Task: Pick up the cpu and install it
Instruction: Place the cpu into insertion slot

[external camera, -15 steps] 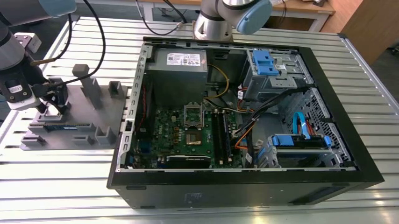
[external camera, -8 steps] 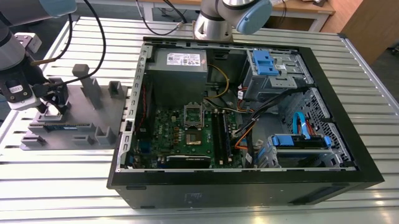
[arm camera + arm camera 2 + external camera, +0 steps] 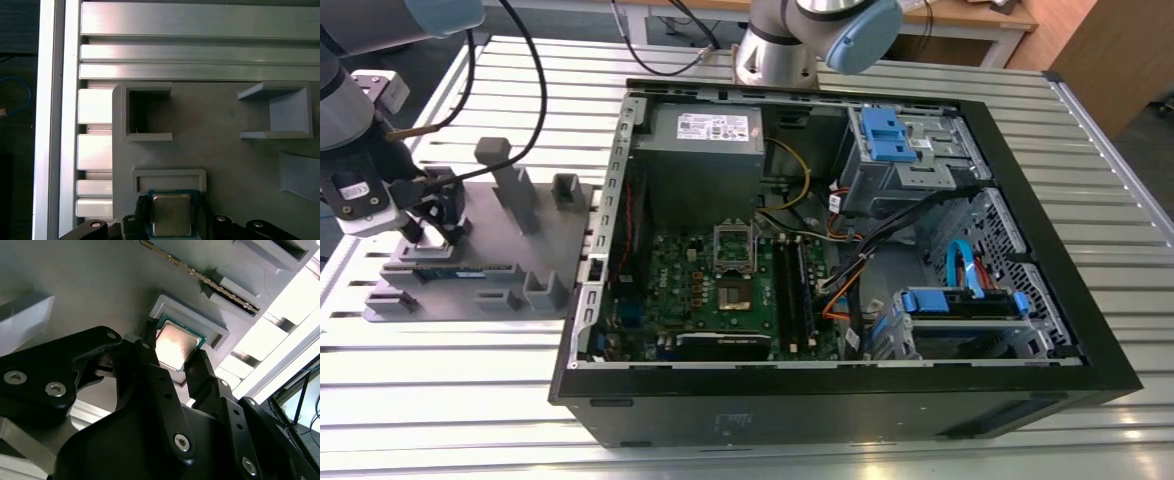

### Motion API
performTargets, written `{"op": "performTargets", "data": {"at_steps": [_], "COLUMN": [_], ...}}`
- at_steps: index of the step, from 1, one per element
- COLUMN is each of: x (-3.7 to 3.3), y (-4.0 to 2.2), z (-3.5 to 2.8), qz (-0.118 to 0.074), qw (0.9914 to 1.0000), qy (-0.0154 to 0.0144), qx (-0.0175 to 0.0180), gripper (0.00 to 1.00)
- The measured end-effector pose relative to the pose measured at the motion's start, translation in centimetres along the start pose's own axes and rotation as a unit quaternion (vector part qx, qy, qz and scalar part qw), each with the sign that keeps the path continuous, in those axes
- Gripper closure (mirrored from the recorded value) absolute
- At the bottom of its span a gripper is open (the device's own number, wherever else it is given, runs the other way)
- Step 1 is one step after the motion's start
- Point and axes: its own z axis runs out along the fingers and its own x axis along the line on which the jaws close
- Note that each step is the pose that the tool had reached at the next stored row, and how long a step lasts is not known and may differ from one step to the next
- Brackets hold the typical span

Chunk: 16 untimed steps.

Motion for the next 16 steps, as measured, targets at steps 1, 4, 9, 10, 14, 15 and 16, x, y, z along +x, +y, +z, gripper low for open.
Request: {"op": "performTargets", "data": {"at_steps": [1,4,9,10,14,15,16], "x": [0.00,-0.01,-0.03,-0.03,-0.04,-0.04,-0.04], "y": [0.00,0.00,0.00,0.00,0.02,0.03,0.03], "z": [0.00,0.01,0.01,-0.04,-0.45,-0.58,-0.74], "qz": [0.000,0.000,0.000,0.000,0.000,0.000,0.000], "qw": [1.00000,1.00000,1.00000,1.00000,1.00000,1.00000,1.00000], "qy": [0.0000,-0.0001,-0.0001,-0.0001,-0.0001,-0.0001,-0.0001], "qx": [0.0000,0.0000,-0.0001,0.0000,-0.0001,-0.0001,0.0000], "gripper": [0.53,0.53,0.53,0.53,0.53,0.53,0.53]}}
